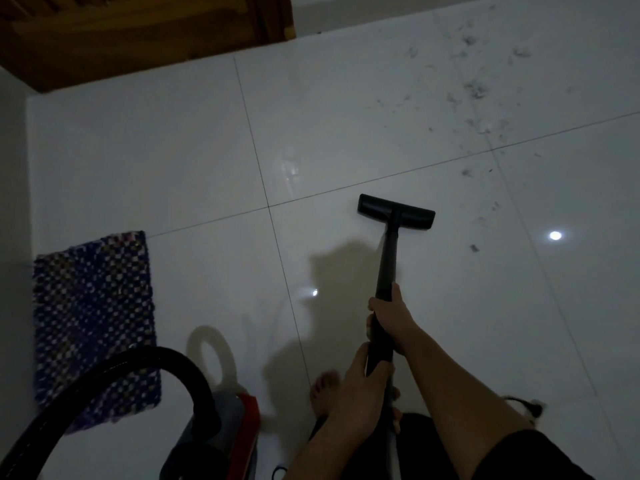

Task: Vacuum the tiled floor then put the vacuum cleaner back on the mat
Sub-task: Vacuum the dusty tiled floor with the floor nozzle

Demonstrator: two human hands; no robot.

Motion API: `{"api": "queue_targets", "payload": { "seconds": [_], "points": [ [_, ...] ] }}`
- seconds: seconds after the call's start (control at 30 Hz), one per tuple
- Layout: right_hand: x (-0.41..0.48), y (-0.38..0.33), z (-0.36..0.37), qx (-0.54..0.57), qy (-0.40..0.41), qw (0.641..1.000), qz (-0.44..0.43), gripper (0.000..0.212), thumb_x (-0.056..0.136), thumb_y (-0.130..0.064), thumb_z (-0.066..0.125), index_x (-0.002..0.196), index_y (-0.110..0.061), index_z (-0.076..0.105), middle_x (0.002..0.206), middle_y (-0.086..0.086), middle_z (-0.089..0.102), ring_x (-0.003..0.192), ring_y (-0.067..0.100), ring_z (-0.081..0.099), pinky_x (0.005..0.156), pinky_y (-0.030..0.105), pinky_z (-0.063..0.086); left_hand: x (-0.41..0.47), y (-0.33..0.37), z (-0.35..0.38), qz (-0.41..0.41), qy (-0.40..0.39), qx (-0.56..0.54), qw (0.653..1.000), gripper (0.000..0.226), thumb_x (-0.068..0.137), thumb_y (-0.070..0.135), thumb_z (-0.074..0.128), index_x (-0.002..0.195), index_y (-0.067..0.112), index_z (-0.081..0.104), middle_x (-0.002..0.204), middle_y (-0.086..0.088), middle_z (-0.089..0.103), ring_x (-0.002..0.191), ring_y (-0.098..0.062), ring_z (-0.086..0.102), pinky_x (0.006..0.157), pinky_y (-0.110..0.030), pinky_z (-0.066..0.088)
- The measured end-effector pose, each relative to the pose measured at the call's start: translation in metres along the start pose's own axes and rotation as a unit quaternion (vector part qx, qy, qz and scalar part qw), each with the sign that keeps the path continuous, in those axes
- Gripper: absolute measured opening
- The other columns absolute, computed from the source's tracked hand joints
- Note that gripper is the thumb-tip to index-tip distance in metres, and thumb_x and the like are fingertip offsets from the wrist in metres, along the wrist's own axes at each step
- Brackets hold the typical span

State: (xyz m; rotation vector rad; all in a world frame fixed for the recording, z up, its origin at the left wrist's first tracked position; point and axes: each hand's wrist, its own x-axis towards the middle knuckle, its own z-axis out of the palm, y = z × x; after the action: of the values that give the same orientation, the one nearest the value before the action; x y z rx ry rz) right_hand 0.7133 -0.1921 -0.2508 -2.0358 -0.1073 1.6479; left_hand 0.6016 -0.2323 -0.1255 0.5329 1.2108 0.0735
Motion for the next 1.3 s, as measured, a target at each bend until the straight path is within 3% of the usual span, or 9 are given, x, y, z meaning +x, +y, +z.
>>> {"api": "queue_targets", "payload": {
  "seconds": [0.13,0.33,0.5,0.67,1.0,1.17,1.3],
  "points": [
    [0.005,-0.001,-0.014,0.011,0.01,1.0,-0.001,0.07,0.092,-0.003,0.051,0.15,-0.029,0.02,0.049,0.007,0.049,0.04,0.021,0.048,0.045,0.031,0.045,0.007,0.003,0.011,-0.01,-0.004,-0.007,1.0,0.032,0.098,0.019,0.041,0.125,0.037,0.043,0.07,-0.009,0.05,0.044,-0.016,0.05,0.041,-0.024,0.043],
    [0.013,0.011,-0.047,0.036,0.017,0.999,0.008,0.069,0.091,-0.002,0.05,0.149,-0.027,0.021,0.048,0.007,0.048,0.04,0.021,0.046,0.045,0.03,0.044,0.016,0.0,0.042,-0.01,0.006,0.005,1.0,0.027,0.098,0.017,0.042,0.111,0.041,0.046,0.068,-0.009,0.05,0.039,-0.014,0.048,0.04,-0.022,0.043],
    [0.005,0.035,-0.093,0.028,0.013,0.999,0.02,0.072,0.092,-0.006,0.05,0.15,-0.032,0.018,0.057,0.01,0.05,0.042,0.021,0.048,0.047,0.031,0.045,0.016,-0.025,0.089,-0.024,0.01,0.027,0.999,0.026,0.099,0.018,0.04,0.12,0.033,0.046,0.068,-0.009,0.05,0.037,-0.014,0.048,0.038,-0.02,0.042],
    [-0.014,0.057,-0.138,0.019,0.011,1.0,0.015,0.077,0.092,-0.009,0.051,0.153,-0.036,0.01,0.066,0.012,0.052,0.048,0.023,0.052,0.053,0.034,0.048,0.002,-0.049,0.138,-0.042,0.008,0.021,0.999,0.028,0.098,0.018,0.041,0.097,0.046,0.048,0.068,-0.01,0.05,0.039,-0.016,0.047,0.042,-0.023,0.042],
    [-0.033,0.072,-0.179,0.073,0.027,0.997,-0.003,0.078,0.095,-0.008,0.048,0.154,-0.034,0.005,0.065,0.011,0.052,0.048,0.021,0.051,0.042,0.027,0.044,0.0,-0.071,0.176,-0.042,0.022,0.055,0.997,0.03,0.1,0.019,0.041,0.117,0.045,0.038,0.067,-0.008,0.052,0.039,-0.014,0.047,0.041,-0.023,0.042],
    [-0.032,0.085,-0.175,0.084,0.025,0.996,0.012,0.08,0.095,-0.008,0.048,0.154,-0.035,0.0,0.072,0.013,0.054,0.05,0.022,0.051,0.045,0.029,0.045,-0.002,-0.077,0.174,-0.046,0.013,0.07,0.996,0.031,0.1,0.017,0.04,0.098,0.047,0.045,0.067,-0.009,0.051,0.039,-0.015,0.046,0.04,-0.023,0.041],
    [-0.031,0.093,-0.171,0.081,0.018,0.996,0.025,0.08,0.095,-0.008,0.048,0.154,-0.035,0.0,0.074,0.012,0.052,0.049,0.021,0.05,0.042,0.027,0.044,-0.004,-0.08,0.171,-0.041,-0.006,0.074,0.996,0.034,0.099,0.015,0.039,0.094,0.047,0.048,0.067,-0.009,0.048,0.04,-0.015,0.045,0.041,-0.023,0.041]
  ]
}}
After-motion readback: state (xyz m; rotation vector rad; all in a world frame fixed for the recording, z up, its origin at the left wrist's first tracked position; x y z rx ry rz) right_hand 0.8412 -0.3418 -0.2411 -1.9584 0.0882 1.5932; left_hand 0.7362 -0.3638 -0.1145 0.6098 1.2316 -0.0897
